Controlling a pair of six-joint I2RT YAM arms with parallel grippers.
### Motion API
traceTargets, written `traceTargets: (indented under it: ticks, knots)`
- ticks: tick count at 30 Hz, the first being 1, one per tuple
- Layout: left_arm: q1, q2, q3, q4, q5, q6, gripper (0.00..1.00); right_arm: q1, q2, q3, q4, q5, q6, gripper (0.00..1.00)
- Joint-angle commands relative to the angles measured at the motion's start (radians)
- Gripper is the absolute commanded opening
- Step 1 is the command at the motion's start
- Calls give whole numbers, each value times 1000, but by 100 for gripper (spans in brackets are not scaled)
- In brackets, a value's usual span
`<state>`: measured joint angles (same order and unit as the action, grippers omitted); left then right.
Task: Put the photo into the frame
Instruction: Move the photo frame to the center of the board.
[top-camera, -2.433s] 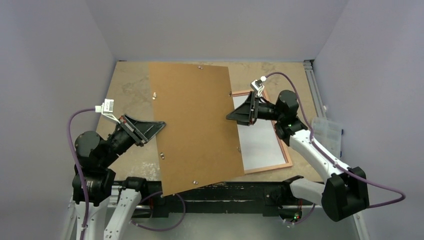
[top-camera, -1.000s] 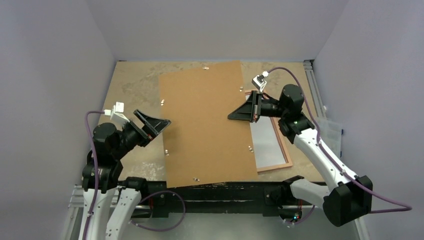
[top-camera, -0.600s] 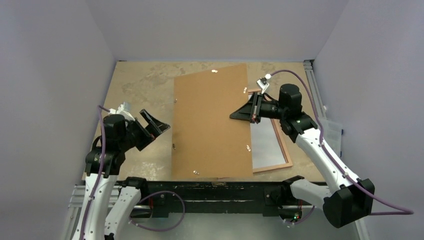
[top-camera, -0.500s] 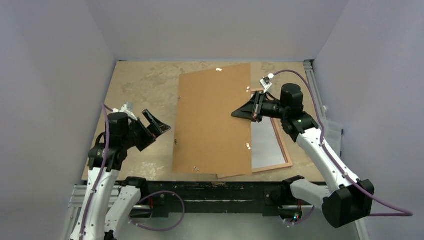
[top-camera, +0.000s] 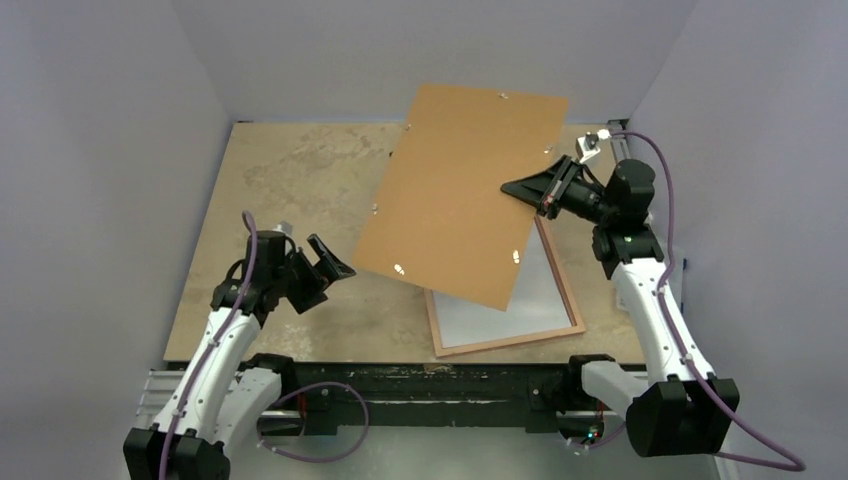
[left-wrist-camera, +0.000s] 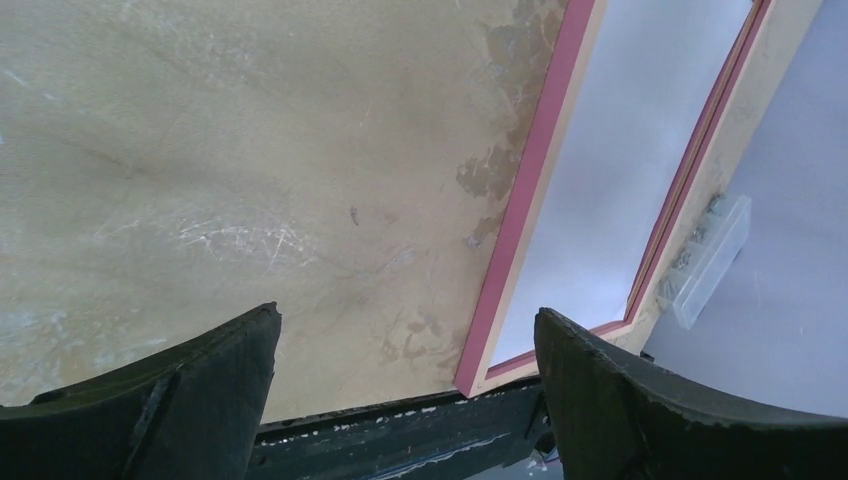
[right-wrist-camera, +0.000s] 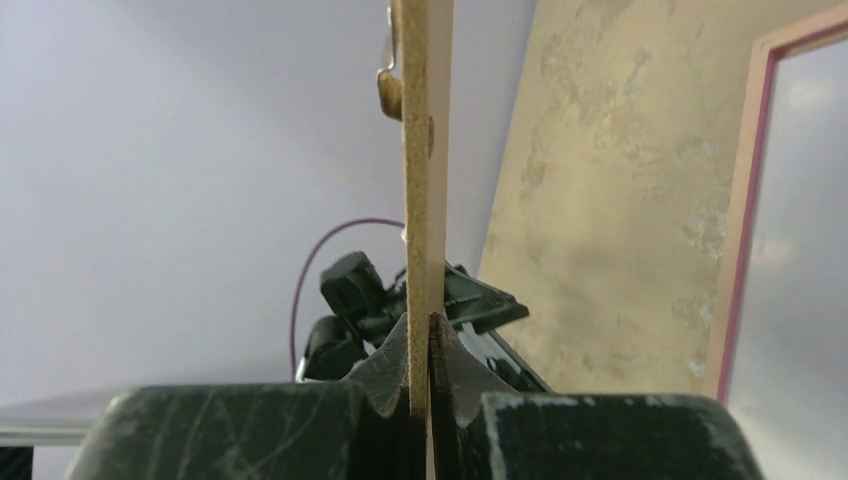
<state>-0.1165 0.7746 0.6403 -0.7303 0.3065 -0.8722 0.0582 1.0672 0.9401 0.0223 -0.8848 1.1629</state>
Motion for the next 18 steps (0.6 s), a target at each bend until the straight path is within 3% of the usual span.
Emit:
traceTargets:
  ticks: [1,10,18]
  knots:
    - [-54,51,-65,202,30,-74,93,-55,-40,51,170,-12,120,0]
    - [-348,264,-40,415,-126,-202,87,-180,-60,10,220,122,227,0]
    - [-642,541,146,480,-332,-255,80,-209,-68,51,107,205,173,0]
